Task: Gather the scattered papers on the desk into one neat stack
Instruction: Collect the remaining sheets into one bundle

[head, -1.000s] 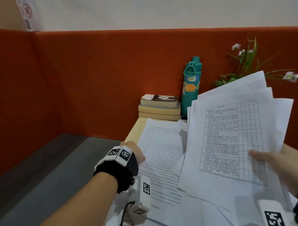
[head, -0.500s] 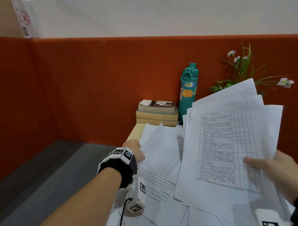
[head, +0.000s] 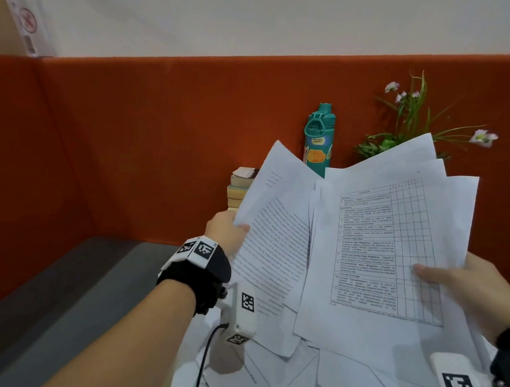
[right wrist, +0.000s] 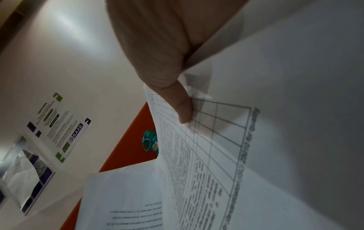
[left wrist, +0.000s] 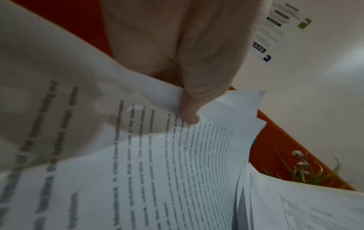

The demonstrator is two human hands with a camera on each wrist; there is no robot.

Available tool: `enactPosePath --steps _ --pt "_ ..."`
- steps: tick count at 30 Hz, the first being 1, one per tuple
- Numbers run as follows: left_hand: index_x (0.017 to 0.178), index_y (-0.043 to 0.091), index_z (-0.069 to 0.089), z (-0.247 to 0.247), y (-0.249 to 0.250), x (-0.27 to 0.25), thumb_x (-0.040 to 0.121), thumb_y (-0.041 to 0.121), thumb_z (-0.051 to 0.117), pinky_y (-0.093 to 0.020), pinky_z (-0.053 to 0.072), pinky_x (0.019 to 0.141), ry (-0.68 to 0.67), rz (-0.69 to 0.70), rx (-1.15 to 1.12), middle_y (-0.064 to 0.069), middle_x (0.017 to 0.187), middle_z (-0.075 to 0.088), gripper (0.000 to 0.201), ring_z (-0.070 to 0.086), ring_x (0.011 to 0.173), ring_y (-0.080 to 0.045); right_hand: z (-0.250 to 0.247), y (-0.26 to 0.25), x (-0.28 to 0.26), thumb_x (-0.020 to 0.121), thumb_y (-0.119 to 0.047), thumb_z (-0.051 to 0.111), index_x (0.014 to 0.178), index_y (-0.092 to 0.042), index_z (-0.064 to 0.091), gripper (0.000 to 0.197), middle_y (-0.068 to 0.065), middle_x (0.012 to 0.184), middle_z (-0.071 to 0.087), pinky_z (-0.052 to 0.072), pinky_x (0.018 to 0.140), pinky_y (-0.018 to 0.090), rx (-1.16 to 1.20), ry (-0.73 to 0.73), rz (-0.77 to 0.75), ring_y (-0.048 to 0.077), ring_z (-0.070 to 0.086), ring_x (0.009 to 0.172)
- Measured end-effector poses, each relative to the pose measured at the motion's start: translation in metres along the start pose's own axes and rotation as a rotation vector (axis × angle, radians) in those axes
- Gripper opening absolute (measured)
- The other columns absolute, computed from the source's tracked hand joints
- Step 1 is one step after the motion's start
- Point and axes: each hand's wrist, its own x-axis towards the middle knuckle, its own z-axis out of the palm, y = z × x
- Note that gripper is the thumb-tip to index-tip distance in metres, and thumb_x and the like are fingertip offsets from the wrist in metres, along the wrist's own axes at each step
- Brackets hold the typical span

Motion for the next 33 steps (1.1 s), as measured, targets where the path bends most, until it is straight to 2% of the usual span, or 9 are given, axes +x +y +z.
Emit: enactPosePath --steps 7,10,14,18,20,24,29,31,33 --pt "0.103 0.005 0.065 -0.059 0.043 -0.012 0.088 0.016 0.059 -0.036 0.053 0.080 0.510 0.274 -0.289 -0.015 0.107 0.071 0.019 0.066 0.099 -0.031 0.000 -0.003 -0.002 0.086 -0.001 0.062 0.126 -0.008 0.057 0.041 0.006 0.107 0.068 0.047 0.093 0.044 0.027 0.024 -0.027 0.028 0.065 0.098" --pt "0.100 0.010 0.065 -0.086 0.063 -0.026 0.089 0.013 0.060 -0.020 0.056 0.068 0.600 0.371 -0.540 -0.003 0.094 0.071 0.012 0.068 0.083 -0.016 0.001 -0.007 -0.007 0.090 -0.002 0.057 0.129 -0.008 0.055 0.040 0.005 0.110 0.064 0.043 0.088 0.038 0.063 0.010 -0.061 0.025 0.062 0.097" --pt "0.108 0.004 0.068 -0.076 0.053 -0.018 0.090 0.014 0.062 -0.028 0.049 0.072 0.493 0.259 -0.611 -0.008 0.100 0.070 0.021 0.063 0.086 -0.017 0.006 -0.015 -0.011 0.092 -0.005 0.054 0.129 -0.010 0.055 0.038 0.000 0.104 0.067 0.045 0.081 0.031 0.149 -0.003 -0.104 0.018 0.063 0.092" --pt "0.112 0.000 0.066 -0.007 0.027 -0.021 0.091 0.010 0.061 -0.031 0.047 0.076 0.121 0.045 -0.577 -0.019 0.106 0.069 0.024 0.060 0.090 -0.021 0.015 -0.022 -0.018 0.094 -0.012 0.052 0.113 -0.021 0.060 0.023 -0.006 0.098 0.068 0.046 0.068 0.026 0.221 -0.081 -0.129 0.013 0.064 0.089" --pt "0.114 0.007 0.066 0.020 0.019 -0.027 0.091 0.018 0.061 -0.037 0.052 0.091 0.026 -0.012 -0.537 -0.015 0.115 0.071 0.026 0.066 0.100 -0.025 0.019 -0.025 -0.020 0.095 -0.017 0.052 0.106 -0.023 0.062 0.017 0.000 0.102 0.071 0.051 0.073 0.032 0.262 -0.112 -0.117 0.020 0.067 0.092" --pt "0.123 0.010 0.051 0.042 0.024 -0.036 0.083 0.031 0.067 -0.047 0.050 0.099 -0.149 -0.101 -0.606 -0.009 0.117 0.066 0.048 0.064 0.110 -0.031 0.019 -0.021 -0.017 0.083 -0.038 0.057 0.125 -0.018 0.060 0.046 0.007 0.119 0.070 0.046 0.098 0.050 0.324 -0.097 -0.100 0.029 0.065 0.108" --pt "0.115 0.007 0.062 0.058 0.038 -0.053 0.081 0.007 0.068 -0.043 0.051 0.099 -0.213 -0.025 -0.557 -0.012 0.117 0.071 0.034 0.067 0.108 -0.028 0.017 -0.015 -0.017 0.066 -0.080 0.053 0.129 -0.037 0.055 0.077 -0.007 0.124 0.067 0.053 0.092 0.039 0.168 -0.263 -0.184 0.016 0.067 0.109" --pt "0.116 0.008 0.063 0.060 0.043 -0.060 0.082 0.009 0.066 -0.045 0.051 0.099 -0.189 -0.003 -0.533 -0.010 0.118 0.071 0.034 0.066 0.109 -0.028 0.018 -0.020 -0.021 0.070 -0.067 0.064 0.122 -0.044 0.056 0.057 -0.011 0.122 0.068 0.049 0.095 0.040 0.034 -0.269 -0.225 0.015 0.066 0.108" --pt "0.121 0.010 0.060 0.059 0.045 -0.065 0.084 0.020 0.064 -0.042 0.050 0.100 -0.213 0.021 -0.453 -0.005 0.120 0.069 0.038 0.064 0.113 -0.027 0.016 -0.018 -0.018 0.078 -0.035 0.071 0.116 -0.034 0.061 0.039 -0.003 0.111 0.072 0.050 0.094 0.047 0.006 -0.182 -0.198 0.023 0.069 0.099"
